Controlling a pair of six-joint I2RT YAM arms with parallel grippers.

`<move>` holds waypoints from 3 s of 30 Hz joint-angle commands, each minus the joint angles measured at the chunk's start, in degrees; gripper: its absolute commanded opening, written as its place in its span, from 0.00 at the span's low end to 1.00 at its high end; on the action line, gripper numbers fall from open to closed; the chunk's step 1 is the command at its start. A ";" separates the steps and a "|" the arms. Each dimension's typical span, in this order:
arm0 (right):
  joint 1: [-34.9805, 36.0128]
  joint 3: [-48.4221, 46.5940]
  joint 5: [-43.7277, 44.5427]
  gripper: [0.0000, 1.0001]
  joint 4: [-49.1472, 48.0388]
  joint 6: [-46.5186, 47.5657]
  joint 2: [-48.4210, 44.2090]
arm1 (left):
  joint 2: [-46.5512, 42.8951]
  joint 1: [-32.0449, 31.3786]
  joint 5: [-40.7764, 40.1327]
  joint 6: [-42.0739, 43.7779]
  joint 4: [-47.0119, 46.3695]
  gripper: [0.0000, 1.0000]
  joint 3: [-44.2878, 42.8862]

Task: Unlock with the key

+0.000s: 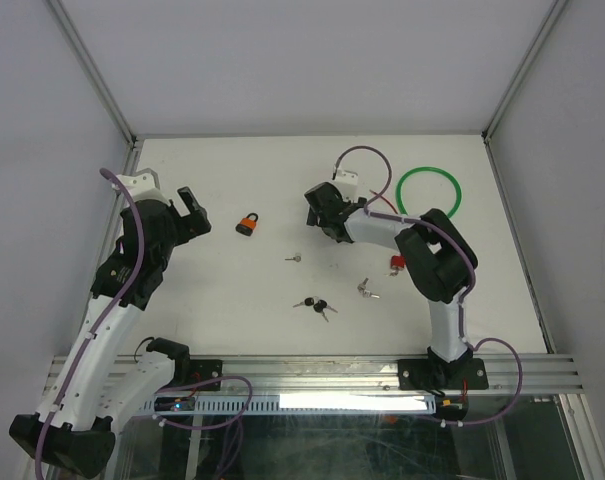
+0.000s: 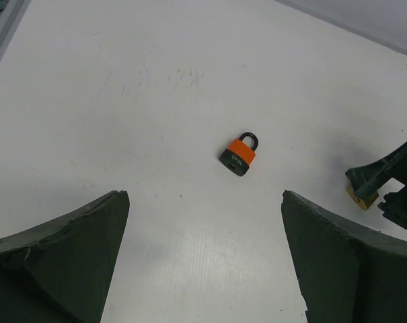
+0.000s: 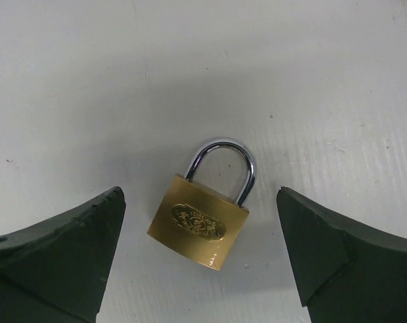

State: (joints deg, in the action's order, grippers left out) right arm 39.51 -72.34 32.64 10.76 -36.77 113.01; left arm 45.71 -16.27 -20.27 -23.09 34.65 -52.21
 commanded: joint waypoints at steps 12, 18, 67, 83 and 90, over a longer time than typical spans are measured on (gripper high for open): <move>2.22 2.21 5.71 0.55 2.01 -3.38 -0.21 | 0.58 3.33 4.81 0.69 -2.49 0.99 -0.02; 2.21 7.36 -3.35 0.41 -3.09 5.73 -6.22 | 1.62 4.09 6.45 0.72 -2.81 0.99 0.03; 7.52 -6.64 -39.09 0.65 14.37 41.25 -4.49 | 3.87 7.80 12.14 0.94 -3.94 0.99 0.33; 8.07 -10.80 -36.98 0.48 15.90 43.02 3.36 | 4.21 8.23 12.74 0.94 -4.09 0.99 0.38; 9.07 -9.96 -34.69 0.26 17.70 42.57 3.68 | 4.29 8.36 13.64 0.96 -4.18 0.99 0.50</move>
State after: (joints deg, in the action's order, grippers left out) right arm 47.62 -82.02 -3.40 26.72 5.76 116.29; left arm 50.24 -8.51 -8.32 -23.09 33.71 -51.81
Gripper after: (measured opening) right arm 0.310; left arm 0.990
